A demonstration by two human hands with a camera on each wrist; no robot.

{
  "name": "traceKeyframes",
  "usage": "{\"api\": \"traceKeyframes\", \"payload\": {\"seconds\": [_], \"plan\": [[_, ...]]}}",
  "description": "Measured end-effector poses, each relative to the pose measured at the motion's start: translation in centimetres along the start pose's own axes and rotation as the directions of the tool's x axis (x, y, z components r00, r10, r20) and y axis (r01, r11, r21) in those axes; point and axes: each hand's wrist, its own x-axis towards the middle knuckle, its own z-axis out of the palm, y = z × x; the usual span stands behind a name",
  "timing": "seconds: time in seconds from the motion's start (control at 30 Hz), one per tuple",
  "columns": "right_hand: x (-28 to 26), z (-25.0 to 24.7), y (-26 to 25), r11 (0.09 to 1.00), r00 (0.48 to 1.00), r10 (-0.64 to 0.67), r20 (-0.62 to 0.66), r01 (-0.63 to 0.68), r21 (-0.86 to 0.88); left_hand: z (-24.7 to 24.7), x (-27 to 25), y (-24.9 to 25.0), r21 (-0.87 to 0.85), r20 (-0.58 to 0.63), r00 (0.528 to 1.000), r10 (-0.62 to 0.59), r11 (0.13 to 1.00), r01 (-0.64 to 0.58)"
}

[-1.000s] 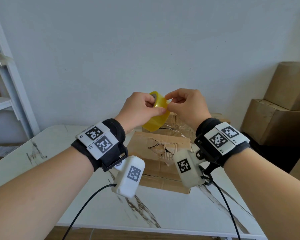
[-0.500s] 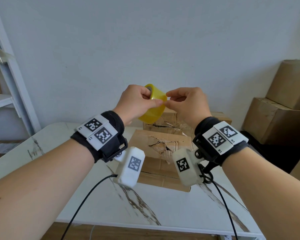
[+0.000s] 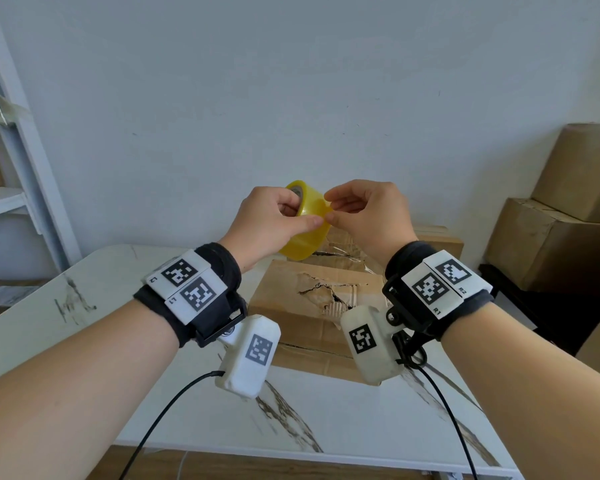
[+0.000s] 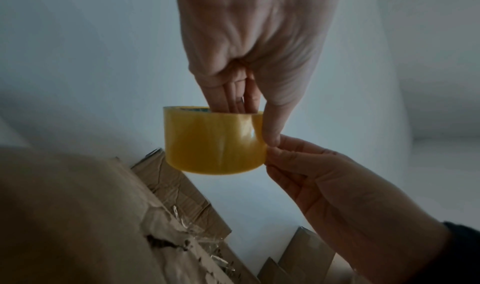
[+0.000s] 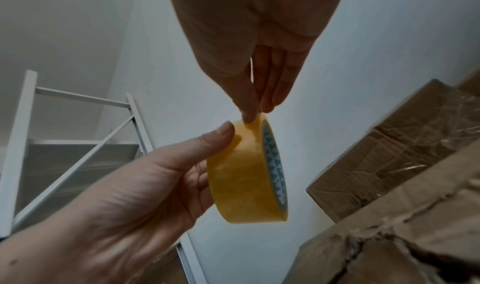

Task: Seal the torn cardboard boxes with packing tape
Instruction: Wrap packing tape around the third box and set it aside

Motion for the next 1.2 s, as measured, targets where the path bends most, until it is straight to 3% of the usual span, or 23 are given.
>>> {"api": "traceKeyframes", "payload": {"seconds": [0.13,0.23,0.43,0.87,1.03,1.2], "plan": [[-0.1,0.0,0.2,0.999,1.000,0.029,0.007,-0.029,-0.020,-0.2,-0.1,-0.2,0.063,0.010,1.000,0.009,0.998,-0.010],[-0.1,0.2,0.0,0.986,0.999,0.035,-0.032,-0.039,-0.161,-0.4,0.2,0.1,0.187,-0.011,0.998,0.061,0.981,-0.057],[0.0,1.0,-0.6,0.897,0.999,0.035,0.007,-0.029,-0.441,-0.2,0.0,0.5,0.425,0.016,0.988,0.154,0.894,-0.146],[0.0,0.8,-1.3,0.759,0.995,-0.013,0.102,0.077,-0.646,-0.5,-0.4,0.2,0.456,0.065,0.979,0.196,0.867,-0.204],[0.0,0.6,-1.1,0.794,0.991,0.020,0.130,0.063,-0.604,-0.4,-0.4,0.2,0.482,0.060,0.972,0.228,0.846,-0.229],[0.3,0.2,-1.2,0.961,0.981,0.078,0.175,-0.028,-0.276,-0.6,-0.2,0.1,0.481,0.028,0.967,0.254,0.844,-0.236]]}}
